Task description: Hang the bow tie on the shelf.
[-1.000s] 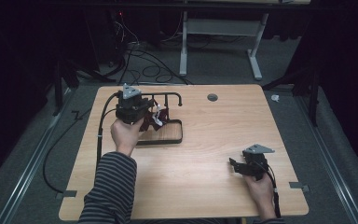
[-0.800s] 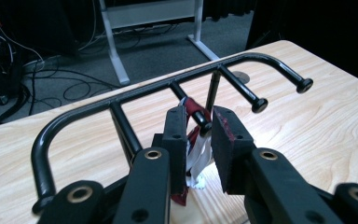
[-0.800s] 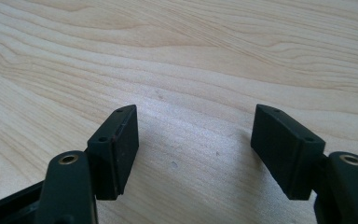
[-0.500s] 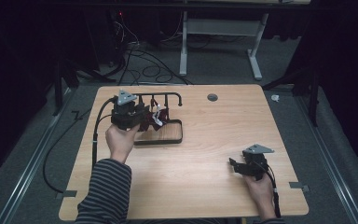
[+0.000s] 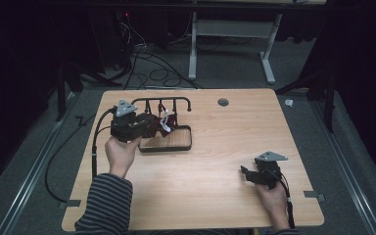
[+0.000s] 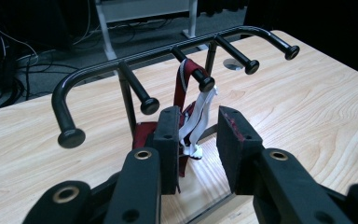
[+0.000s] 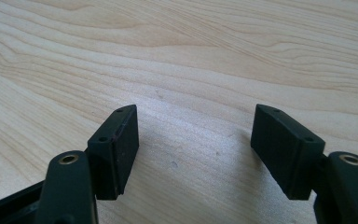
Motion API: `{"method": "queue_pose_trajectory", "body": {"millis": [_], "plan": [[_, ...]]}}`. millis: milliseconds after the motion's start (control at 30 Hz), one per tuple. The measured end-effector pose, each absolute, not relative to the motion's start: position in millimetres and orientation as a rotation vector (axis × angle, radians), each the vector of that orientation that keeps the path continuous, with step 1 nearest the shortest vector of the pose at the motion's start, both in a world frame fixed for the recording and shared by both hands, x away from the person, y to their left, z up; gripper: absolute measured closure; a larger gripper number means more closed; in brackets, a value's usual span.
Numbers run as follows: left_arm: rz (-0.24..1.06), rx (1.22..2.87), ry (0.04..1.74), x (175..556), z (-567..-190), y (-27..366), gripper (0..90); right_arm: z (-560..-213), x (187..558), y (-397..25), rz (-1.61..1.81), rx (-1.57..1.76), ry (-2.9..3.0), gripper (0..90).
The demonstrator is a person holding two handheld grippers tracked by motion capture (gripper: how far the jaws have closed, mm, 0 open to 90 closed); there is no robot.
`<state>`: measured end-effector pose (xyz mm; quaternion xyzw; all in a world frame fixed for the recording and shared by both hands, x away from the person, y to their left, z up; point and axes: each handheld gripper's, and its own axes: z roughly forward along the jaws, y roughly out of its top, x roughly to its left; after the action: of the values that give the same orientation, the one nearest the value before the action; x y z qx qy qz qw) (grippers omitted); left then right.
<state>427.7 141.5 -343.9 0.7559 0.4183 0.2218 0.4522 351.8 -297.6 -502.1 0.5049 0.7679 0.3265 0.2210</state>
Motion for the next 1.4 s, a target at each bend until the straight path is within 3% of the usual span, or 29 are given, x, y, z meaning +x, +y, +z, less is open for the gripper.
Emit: {"method": "queue_pose_trajectory", "body": {"millis": [1400], "plan": [[0.533, 1.838, 1.058, 391.4, -354.3, 175.7, 67.4, -502.0, 351.5, -296.9, 0.896, 1.400, 2.122, 33.4]]}}
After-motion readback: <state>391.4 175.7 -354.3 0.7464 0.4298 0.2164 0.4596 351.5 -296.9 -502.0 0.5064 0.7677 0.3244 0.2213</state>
